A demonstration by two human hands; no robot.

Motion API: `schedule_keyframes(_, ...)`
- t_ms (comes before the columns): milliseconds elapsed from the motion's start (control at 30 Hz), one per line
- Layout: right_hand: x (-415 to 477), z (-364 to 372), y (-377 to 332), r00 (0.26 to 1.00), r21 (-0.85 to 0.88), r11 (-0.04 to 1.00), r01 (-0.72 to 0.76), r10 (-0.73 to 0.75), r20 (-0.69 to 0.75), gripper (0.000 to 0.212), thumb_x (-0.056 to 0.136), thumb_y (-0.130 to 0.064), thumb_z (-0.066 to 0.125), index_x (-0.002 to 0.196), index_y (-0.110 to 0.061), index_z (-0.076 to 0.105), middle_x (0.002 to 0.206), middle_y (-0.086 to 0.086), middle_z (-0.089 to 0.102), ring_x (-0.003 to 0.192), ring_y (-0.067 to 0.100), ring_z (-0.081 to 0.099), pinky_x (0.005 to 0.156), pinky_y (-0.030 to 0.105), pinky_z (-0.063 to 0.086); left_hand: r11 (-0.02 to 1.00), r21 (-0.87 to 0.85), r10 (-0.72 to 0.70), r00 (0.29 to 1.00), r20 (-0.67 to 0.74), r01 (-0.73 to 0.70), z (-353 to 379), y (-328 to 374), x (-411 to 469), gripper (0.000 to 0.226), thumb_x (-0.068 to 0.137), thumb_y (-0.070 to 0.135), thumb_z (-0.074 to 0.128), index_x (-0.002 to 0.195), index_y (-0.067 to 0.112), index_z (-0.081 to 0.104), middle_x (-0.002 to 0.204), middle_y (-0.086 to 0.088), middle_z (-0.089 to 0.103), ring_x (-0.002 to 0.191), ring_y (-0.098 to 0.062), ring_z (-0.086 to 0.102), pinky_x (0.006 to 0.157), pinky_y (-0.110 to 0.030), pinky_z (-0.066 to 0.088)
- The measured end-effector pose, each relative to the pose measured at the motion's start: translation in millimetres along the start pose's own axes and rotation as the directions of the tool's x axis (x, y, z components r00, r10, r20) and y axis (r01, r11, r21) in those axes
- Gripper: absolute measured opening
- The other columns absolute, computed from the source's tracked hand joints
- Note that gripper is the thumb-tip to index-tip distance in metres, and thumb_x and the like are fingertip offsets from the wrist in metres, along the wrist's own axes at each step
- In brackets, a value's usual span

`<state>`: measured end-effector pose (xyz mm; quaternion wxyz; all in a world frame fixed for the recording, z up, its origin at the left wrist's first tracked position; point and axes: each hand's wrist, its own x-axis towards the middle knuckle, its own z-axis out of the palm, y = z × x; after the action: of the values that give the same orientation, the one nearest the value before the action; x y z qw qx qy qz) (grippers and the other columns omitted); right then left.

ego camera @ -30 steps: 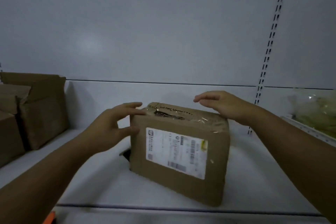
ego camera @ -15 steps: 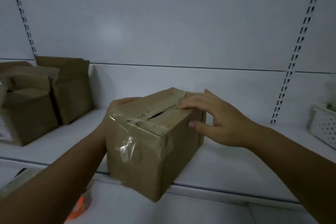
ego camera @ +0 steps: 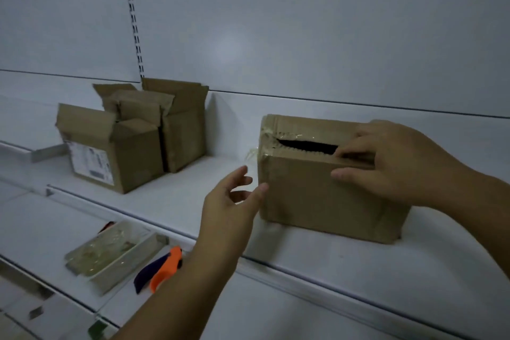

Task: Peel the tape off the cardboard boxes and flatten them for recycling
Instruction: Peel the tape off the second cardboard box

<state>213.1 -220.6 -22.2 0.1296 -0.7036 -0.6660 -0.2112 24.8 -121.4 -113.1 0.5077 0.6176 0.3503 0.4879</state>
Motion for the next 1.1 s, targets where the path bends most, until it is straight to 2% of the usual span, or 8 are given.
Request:
schedule_keyframes(100,4.3,-17.6,5.2,0.998,0.095,0.995,0.025,-0.030,0.053,0.031,0.069,-0.060,0.049,0.084,-0.037,0.063,0.086,-0.019,0.054,0.084,0.002,0.049,0.069,0.023,0.040,0.995,-0.089,0.044,0.999,-0.012,-0.045,0.0,1.0,0.8,0.015,0.082,0.027,0.066,0.093,0.035,0.071,0.091,0.012,0.073,0.084,-0.007,0.068,0.070,-0.025,0.057)
schedule_keyframes(200,10.6,-18.7,7.3,0.990,0.104,0.994,0.027,-0.041,0.136,0.022,0.068,-0.055,0.052,0.083,-0.039,0.055,0.110,-0.023,0.044,0.098,0.001,0.043,0.074,0.015,0.035,0.971,-0.229,0.070,0.998,-0.001,-0.068,-0.6,6.3,5.2,0.011,0.081,0.017,0.066,0.080,0.023,0.075,0.077,0.005,0.073,0.072,-0.006,0.068,0.060,-0.020,0.055)
schedule_keyframes(267,16.4,-13.3,4.5,0.970,0.191,0.981,-0.031,-0.016,0.242,0.037,0.071,-0.054,0.058,0.106,-0.045,0.047,0.132,-0.025,0.028,0.113,-0.002,0.033,0.080,0.010,0.030,0.973,-0.216,0.089,0.996,0.022,-0.082,-0.2,7.3,8.1,0.012,0.081,0.015,0.066,0.074,0.021,0.074,0.071,0.003,0.072,0.067,-0.007,0.067,0.059,-0.019,0.055)
schedule_keyframes(367,25.9,-2.0,0.1,0.915,0.206,0.974,-0.092,0.001,0.404,0.080,0.075,-0.058,0.060,0.138,-0.054,0.012,0.154,-0.023,0.003,0.132,0.003,0.024,0.100,0.019,0.024,0.988,-0.136,0.088,0.990,0.112,-0.072,-0.9,7.3,11.5,0.015,0.082,0.014,0.065,0.070,0.018,0.071,0.067,0.000,0.071,0.064,-0.011,0.066,0.060,-0.022,0.058)
schedule_keyframes(600,41.8,19.7,-12.3,0.863,-0.012,0.999,-0.033,0.034,0.505,0.079,0.079,-0.067,0.050,0.144,-0.045,0.010,0.159,-0.004,0.008,0.142,0.021,0.020,0.110,0.035,0.020,0.996,-0.059,0.077,0.961,0.265,-0.063,-19.5,20.3,22.4,0.018,0.087,0.014,0.056,0.074,0.011,0.068,0.072,-0.003,0.071,0.064,-0.009,0.063,0.048,-0.017,0.046)
schedule_keyframes(767,33.1,23.2,-7.4,0.880,-0.014,1.000,-0.020,0.024,0.474,0.082,0.078,-0.068,0.048,0.142,-0.049,0.001,0.159,-0.009,0.000,0.143,0.017,0.014,0.103,0.033,0.022,0.990,-0.088,-0.053,0.860,0.508,0.113,-39.6,50.7,46.0,0.026,0.089,0.011,0.049,0.068,0.012,0.064,0.061,-0.001,0.065,0.052,-0.010,0.059,0.043,-0.019,0.044)
schedule_keyframes(967,21.0,8.4,4.4,0.905,0.106,0.994,-0.015,-0.031,0.424,0.077,0.071,-0.058,0.065,0.126,-0.063,0.011,0.138,-0.021,0.039,0.109,0.004,0.045,0.090,0.031,0.039,0.990,0.139,-0.048,0.843,0.535,-0.032,-54.4,81.3,102.8,0.035,0.087,0.003,0.055,0.056,0.015,0.063,0.055,-0.002,0.060,0.042,-0.007,0.049,0.039,-0.018,0.041)
schedule_keyframes(1100,10.5,-3.7,22.1,0.884,0.121,0.992,0.033,-0.086,0.460,0.068,0.077,-0.036,0.069,0.124,-0.062,0.026,0.148,-0.027,0.020,0.135,0.003,0.023,0.106,0.025,0.023,0.929,0.298,0.025,0.839,0.543,-0.221,-59.3,78.0,116.6,0.028,0.087,0.006,0.059,0.063,0.020,0.064,0.053,0.004,0.060,0.042,-0.008,0.045,0.041,-0.020,0.040)
